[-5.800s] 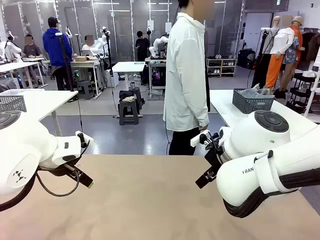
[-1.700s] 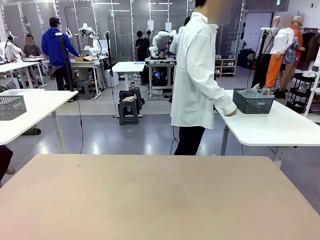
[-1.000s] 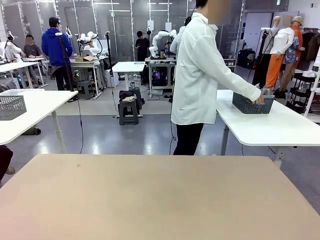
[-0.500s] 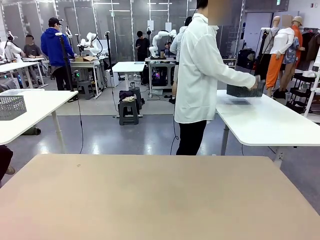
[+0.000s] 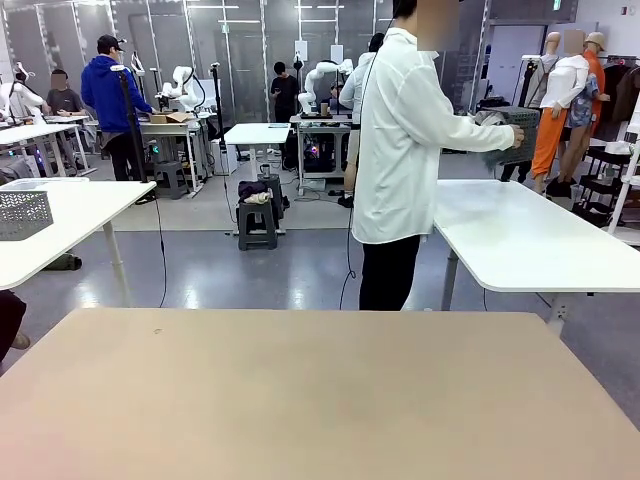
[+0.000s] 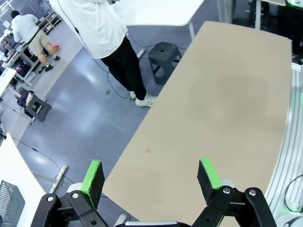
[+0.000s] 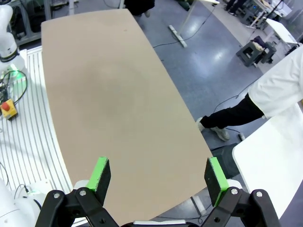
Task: Fold the towels and place them in the basket.
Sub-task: When a person lays out a Towel with hook on the table, fold it in half twice.
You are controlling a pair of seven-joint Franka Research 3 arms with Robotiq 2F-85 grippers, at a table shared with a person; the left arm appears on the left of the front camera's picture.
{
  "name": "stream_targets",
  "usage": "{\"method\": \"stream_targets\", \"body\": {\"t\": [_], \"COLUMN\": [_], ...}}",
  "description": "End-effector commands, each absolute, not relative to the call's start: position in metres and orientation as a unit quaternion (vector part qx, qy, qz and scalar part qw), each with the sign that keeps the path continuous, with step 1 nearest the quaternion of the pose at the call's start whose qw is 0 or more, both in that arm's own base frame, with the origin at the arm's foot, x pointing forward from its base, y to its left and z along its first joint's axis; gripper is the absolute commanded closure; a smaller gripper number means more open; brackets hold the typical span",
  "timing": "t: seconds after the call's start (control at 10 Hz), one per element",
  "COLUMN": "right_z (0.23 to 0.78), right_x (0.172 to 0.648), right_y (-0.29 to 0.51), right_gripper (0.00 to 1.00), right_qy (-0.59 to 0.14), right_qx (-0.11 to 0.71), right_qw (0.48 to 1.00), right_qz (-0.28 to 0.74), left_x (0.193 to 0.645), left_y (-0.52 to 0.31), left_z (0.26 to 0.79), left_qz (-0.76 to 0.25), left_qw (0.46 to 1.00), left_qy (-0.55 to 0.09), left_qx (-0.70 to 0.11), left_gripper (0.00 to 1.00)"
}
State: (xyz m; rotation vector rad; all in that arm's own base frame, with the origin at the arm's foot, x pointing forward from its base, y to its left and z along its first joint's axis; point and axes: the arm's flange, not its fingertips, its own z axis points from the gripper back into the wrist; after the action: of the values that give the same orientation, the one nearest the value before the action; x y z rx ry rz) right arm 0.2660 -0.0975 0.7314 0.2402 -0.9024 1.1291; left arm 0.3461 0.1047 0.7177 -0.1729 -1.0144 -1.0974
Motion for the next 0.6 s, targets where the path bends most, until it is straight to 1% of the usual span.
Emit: {"method": "stream_targets", "body": {"t": [0.0, 0.5], "right_z": [0.7316, 0.7250], "right_x": [0.2519, 0.2474], "right_y": [-0.1031, -0.1012], "right_gripper": [0.00, 0.00], "right_qy": [-0.394, -0.376], "right_qx": [0.116, 0.133], "right_qw": [0.730, 0.725], "right_qz": [0.546, 0.561], "left_x": [0.3285, 0.3230], "left_y": [0.1088, 0.1147], "left_z": [0.7221, 0.7195], "left_qz": [-0.504, -0.528], "left_qw": [0.728, 0.721], "left_qy": [-0.452, -0.427], "left_qx": [-0.110, -0.137], "left_gripper": [0.00, 0.00]}}
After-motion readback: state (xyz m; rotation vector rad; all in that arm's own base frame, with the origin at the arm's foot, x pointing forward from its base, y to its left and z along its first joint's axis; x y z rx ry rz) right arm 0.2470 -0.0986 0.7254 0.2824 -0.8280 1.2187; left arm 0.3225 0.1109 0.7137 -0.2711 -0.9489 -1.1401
